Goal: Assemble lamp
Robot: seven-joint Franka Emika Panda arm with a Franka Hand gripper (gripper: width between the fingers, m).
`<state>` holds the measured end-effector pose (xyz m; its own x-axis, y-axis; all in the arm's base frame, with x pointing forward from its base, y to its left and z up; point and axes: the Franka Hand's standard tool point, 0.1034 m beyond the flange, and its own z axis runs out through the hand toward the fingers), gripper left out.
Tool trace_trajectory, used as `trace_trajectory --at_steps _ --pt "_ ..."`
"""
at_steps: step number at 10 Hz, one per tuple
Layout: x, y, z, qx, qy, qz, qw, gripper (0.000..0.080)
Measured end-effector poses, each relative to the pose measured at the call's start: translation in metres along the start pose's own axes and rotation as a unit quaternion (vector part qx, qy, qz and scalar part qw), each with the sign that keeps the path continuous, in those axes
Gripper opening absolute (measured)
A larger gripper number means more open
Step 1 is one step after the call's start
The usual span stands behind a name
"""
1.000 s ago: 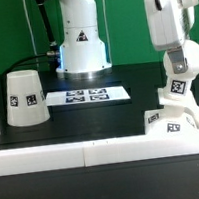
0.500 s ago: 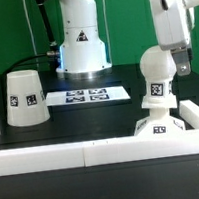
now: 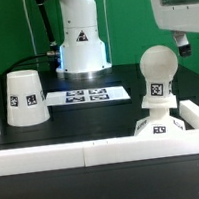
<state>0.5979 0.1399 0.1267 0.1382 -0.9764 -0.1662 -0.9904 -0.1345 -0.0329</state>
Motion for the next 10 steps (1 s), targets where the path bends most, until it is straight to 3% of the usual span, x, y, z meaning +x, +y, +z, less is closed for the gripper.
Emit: trace_trajectory --at_steps 1,3,4,5,6,8,10 --pt "-0.003 0.014 0.002 -0.009 0.0 0.007 1.0 0.0699" --pt "-0.002 0.01 0.003 -0.007 0.0 0.005 1.0 0.0699" --pt "-0.003 0.012 0.003 -0.013 0.002 -0.016 1.0 0.0699" --pt "-0.004 0.02 0.003 -0.045 0.01 -0.104 0.993 0.0699" --pt "-0.004 0.024 0.0 -0.059 0.013 -0.176 0.982 0.0699" --pt "-0.002 0.034 -0.001 -0.076 0.013 -0.289 0.954 0.0699" --pt "0.0 0.036 0.0 -0.077 0.009 -0.294 0.953 0.0699"
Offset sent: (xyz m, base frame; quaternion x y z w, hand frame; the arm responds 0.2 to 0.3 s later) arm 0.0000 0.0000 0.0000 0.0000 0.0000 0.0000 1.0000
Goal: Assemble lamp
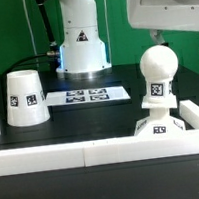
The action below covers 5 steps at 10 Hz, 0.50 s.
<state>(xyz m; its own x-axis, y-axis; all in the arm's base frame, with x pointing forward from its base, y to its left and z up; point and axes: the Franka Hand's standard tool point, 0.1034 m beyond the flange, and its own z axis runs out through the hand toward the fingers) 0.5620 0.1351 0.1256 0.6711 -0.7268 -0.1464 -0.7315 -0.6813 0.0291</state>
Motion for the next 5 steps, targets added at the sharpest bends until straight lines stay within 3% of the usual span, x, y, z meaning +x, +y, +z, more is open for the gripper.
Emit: trace_trajectory --at_steps 3,5 --pt "0.003 0.003 0.001 -0.001 0.004 -0.016 1.0 0.0699" --pt "0.001 0.016 0.001 -0.001 0.013 -0.123 0.992 0.0699"
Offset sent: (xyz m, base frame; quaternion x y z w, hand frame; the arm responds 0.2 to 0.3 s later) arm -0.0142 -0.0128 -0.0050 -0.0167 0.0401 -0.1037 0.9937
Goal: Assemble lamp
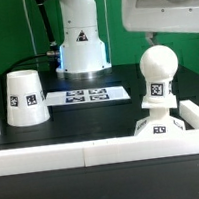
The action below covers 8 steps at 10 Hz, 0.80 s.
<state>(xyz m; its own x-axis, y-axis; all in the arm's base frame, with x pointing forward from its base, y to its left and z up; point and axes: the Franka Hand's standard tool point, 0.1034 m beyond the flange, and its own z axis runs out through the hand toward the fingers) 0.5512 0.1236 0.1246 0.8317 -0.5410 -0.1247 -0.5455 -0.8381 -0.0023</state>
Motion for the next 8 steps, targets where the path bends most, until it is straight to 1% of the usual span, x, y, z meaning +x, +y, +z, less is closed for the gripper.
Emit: trace_trajectory --at_steps 1,2,3,8 --pt "0.0 0.01 -0.002 -0.002 0.005 -0.055 0.998 0.0699" --pt "0.003 0.02 -0.004 0.003 0.016 -0.087 0.996 0.0699" --pt "0.008 0.036 -0.004 0.004 0.021 -0.128 0.992 0.0699" --pt "0.03 0.064 -0.005 0.001 0.023 -0.124 0.992 0.0699"
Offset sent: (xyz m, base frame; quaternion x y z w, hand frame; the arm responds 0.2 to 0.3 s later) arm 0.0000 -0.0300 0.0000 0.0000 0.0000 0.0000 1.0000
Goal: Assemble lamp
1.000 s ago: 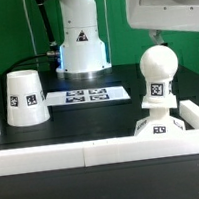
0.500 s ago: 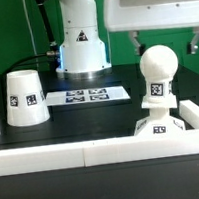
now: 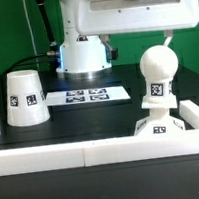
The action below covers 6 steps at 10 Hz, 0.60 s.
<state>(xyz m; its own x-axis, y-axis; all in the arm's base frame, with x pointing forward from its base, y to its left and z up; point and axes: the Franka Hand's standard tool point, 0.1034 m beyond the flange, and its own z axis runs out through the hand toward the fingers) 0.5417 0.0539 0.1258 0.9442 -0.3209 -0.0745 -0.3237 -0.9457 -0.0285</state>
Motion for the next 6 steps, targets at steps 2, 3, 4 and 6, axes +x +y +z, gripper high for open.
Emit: trace_trajectory --at_steps 2,3,4,6 --pt "0.0 0.043 0.003 -0.002 0.001 -0.045 0.999 0.0699" --pt "0.001 0.07 0.004 -0.004 0.002 -0.05 0.999 0.0699" --pt "0.003 0.09 0.005 -0.006 0.001 -0.051 0.999 0.0699" --pt "0.009 0.121 0.003 -0.009 0.003 -0.057 0.998 0.0699"
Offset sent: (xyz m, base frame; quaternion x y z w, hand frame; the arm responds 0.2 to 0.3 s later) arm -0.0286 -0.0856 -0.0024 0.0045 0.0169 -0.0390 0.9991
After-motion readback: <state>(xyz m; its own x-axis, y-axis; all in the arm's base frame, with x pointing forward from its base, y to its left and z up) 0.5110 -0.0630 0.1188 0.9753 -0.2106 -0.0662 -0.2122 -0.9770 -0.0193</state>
